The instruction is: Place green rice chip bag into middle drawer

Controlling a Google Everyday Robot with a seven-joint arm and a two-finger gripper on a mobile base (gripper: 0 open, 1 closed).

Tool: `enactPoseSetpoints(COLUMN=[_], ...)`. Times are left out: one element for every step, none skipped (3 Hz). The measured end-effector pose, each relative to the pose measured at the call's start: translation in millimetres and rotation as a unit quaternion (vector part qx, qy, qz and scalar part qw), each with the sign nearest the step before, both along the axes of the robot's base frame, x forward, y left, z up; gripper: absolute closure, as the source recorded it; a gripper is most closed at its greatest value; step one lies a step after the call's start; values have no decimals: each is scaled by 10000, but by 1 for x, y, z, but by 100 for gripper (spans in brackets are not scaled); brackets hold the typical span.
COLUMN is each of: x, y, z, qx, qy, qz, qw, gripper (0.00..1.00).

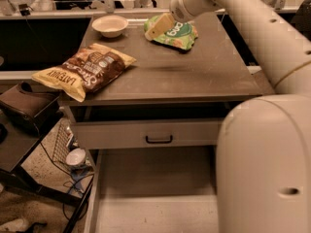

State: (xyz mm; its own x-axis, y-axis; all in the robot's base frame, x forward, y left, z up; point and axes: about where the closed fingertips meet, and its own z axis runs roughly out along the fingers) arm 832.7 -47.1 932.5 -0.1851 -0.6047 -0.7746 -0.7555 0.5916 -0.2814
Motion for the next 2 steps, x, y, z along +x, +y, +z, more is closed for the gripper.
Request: enactPoseSetpoints(x=[53, 87], y=[-8, -17], z=[-15, -31], qx=[162, 121], qy=[-133, -225], qz=[-440, -790], qw=[9988, 9965], gripper=[0, 0])
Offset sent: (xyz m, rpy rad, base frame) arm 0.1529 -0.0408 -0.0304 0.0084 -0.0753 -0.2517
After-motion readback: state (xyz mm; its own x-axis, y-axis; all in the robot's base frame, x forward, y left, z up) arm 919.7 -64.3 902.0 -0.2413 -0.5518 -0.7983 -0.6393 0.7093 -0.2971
